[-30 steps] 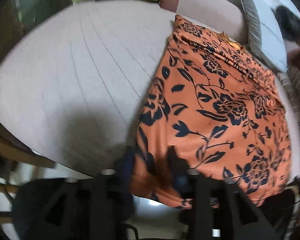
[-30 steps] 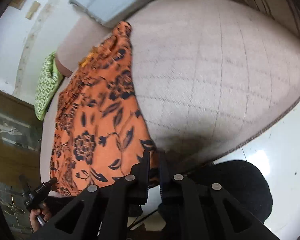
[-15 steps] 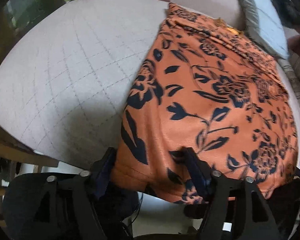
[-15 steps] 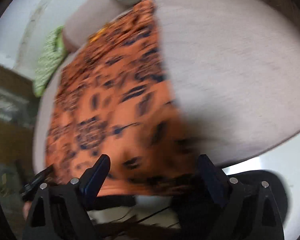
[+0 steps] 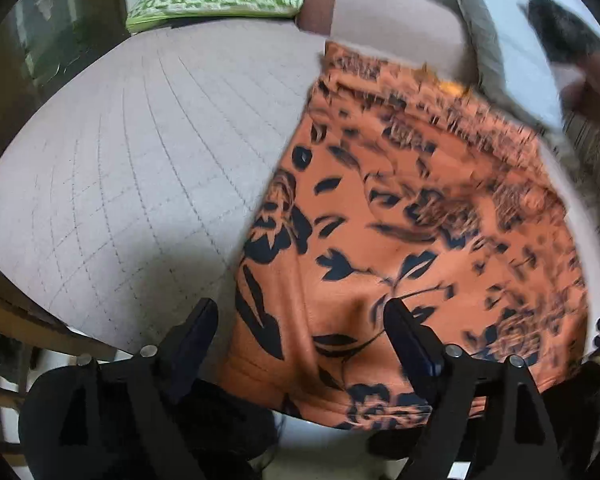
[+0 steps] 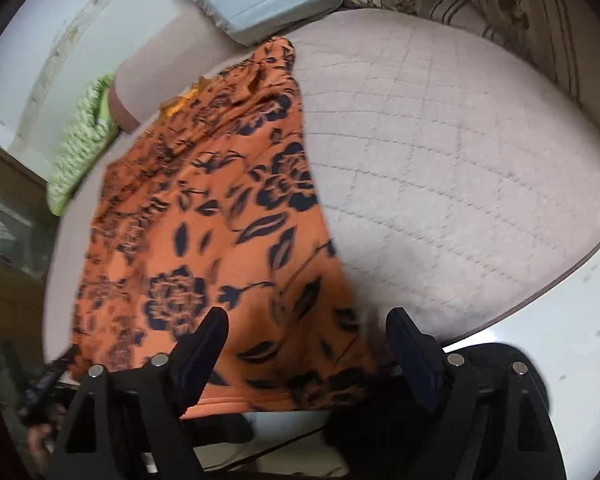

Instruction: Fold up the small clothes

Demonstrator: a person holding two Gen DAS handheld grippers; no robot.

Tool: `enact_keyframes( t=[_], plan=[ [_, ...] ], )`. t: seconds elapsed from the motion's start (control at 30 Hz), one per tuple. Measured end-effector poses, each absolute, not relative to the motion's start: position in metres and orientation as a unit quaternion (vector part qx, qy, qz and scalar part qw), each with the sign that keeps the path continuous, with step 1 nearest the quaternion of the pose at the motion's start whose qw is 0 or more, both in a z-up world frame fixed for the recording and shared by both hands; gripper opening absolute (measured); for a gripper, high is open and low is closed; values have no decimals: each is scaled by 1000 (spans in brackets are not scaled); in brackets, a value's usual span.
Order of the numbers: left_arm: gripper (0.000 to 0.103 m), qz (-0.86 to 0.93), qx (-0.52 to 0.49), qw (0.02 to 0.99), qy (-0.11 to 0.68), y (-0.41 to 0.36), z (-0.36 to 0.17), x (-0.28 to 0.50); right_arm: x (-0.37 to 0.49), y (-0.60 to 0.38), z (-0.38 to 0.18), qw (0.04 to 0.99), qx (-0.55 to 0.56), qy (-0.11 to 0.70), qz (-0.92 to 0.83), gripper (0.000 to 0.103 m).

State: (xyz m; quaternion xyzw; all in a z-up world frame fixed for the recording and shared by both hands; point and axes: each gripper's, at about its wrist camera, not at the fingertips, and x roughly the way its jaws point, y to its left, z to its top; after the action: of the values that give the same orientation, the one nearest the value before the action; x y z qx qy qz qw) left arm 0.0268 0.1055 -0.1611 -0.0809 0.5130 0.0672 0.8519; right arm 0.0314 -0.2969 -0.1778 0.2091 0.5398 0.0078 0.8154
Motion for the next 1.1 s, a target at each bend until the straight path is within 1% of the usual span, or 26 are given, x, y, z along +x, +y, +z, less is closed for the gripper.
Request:
enact_keyframes(
  t=[0.03,0.07,0.1,0.13,0.17,0.27,0.4,0.5,0.57,0.67,0.77,0.83,0.9,0.97,1.0,1.03,1.07,1.1],
  plan=[
    [70,73,-74,841,532,106,-169,29,35,-298,-186,801,216,558,15,83],
    [63,63,-82,835,540,106,-174,29,37,-295,-191,796,216,564,29,82],
    [19,59,-86,844,525,106,-169,26,37,-289,-191,801,213,556,53,58],
    [8,48,-80,848,522,103,-163,27,39,-285,-193,794,225,561,69,32],
    [8,46,-80,850,519,103,-159,27,40,-285,-194,787,246,559,85,9],
    [8,38,-103,852,511,110,-154,27,40,-293,-190,778,298,542,113,9],
    [8,25,-141,852,504,128,-149,23,33,-321,-179,769,378,499,126,9],
    [8,17,-170,834,524,133,-159,29,34,-332,-194,755,391,513,118,9],
    [8,15,-172,824,540,133,-162,29,37,-329,-204,741,400,526,120,9],
    [8,-1,-136,845,518,122,-133,36,49,-327,-187,745,403,510,148,9],
    [8,-31,-122,873,472,114,-89,62,87,-327,-152,758,411,471,187,9],
    [8,-45,-120,885,447,114,-66,96,117,-325,-134,761,421,449,205,9],
    [8,-59,-120,896,423,120,-46,141,162,-330,-109,768,432,418,223,9],
    [9,-55,-133,901,410,130,-41,195,221,-334,-93,776,434,396,230,9],
    [13,-45,-153,897,413,138,-42,238,258,-340,-91,776,443,392,221,13],
    [29,-38,-156,894,418,140,-47,270,298,-345,-98,775,455,391,199,13],
    [45,-35,-147,891,428,140,-58,303,326,-351,-106,779,451,397,180,23],
    [74,-31,-133,881,453,139,-78,338,355,-354,-123,781,438,418,153,63]
  ],
)
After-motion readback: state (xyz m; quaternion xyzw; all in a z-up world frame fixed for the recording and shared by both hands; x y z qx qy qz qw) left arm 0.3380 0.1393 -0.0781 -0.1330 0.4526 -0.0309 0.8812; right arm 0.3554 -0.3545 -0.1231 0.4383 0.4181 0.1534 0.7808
